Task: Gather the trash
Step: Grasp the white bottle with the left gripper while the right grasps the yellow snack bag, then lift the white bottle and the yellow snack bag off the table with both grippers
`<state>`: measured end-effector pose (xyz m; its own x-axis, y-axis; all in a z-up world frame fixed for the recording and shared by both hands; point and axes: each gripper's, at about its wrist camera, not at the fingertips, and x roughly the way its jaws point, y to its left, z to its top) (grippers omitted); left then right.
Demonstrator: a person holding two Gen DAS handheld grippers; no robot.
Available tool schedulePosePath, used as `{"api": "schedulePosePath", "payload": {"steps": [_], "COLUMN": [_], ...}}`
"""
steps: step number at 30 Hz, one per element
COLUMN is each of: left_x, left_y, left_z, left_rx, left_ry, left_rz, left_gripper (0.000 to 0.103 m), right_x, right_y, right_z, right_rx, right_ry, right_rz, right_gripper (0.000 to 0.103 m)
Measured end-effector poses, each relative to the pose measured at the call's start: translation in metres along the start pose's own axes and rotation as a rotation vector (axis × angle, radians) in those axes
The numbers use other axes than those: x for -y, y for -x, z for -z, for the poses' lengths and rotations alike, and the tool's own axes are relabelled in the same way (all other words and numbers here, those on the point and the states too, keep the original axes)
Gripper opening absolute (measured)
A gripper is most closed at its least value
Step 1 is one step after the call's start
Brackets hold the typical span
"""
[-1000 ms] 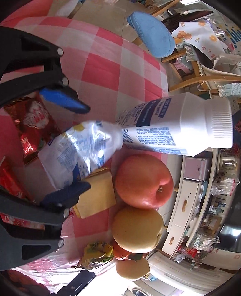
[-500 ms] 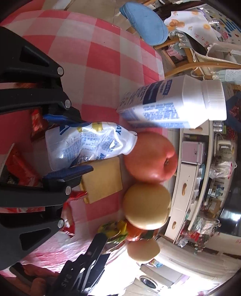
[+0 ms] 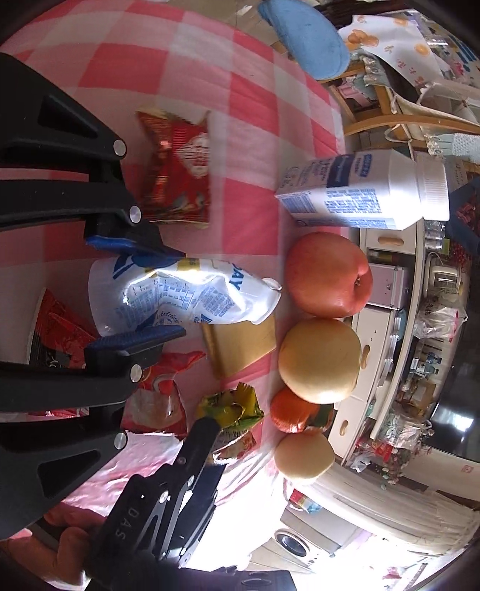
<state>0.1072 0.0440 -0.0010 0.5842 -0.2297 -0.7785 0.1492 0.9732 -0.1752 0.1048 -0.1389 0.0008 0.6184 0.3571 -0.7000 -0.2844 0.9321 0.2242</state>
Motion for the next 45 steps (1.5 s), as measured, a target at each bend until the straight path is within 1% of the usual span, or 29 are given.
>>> {"api": "schedulePosePath", "payload": {"steps": [11, 16, 20, 30, 35, 43, 44, 45], "left_x": [0.001, -0.007, -0.013, -0.029, -0.039, -0.065, -0.068, -0.073], "left_y": [0.031, 0.048, 0.062, 0.085, 0.096, 0.115, 0.117, 0.12], "left_z": [0.037, 0.053, 0.062, 0.086, 0.096, 0.104, 0.105, 0.105], "left_rx": [0.03, 0.044, 0.063, 0.093, 0.119, 0.159, 0.165, 0.173], "left_ry": [0.032, 0.066, 0.08, 0.166, 0.199, 0.254, 0.26, 0.267], "left_rz": [0.064, 0.095, 0.109, 0.166, 0.185, 0.22, 0.225, 0.231], "left_gripper": [0.033, 0.032, 0.031, 0.03, 0.03, 0.029, 0.027, 0.022], "right_x": [-0.01, -0.014, -0.017, -0.02, -0.026, -0.057, -0.061, -0.065], "right_y": [0.024, 0.039, 0.054, 0.1, 0.117, 0.134, 0.135, 0.135], "right_z": [0.022, 0.034, 0.04, 0.062, 0.07, 0.087, 0.088, 0.09], "right_rx": [-0.016, -0.011, 0.005, 0.06, 0.077, 0.082, 0.08, 0.078], "right_ry": [-0.057, -0.078, -0.094, -0.138, -0.137, -0.086, -0.079, -0.076], "right_rz": [-0.019, -0.024, -0.024, -0.029, -0.037, -0.05, -0.051, -0.052], "right_gripper": [0.043, 0.043, 0.042, 0.041, 0.041, 0.041, 0.041, 0.041]}}
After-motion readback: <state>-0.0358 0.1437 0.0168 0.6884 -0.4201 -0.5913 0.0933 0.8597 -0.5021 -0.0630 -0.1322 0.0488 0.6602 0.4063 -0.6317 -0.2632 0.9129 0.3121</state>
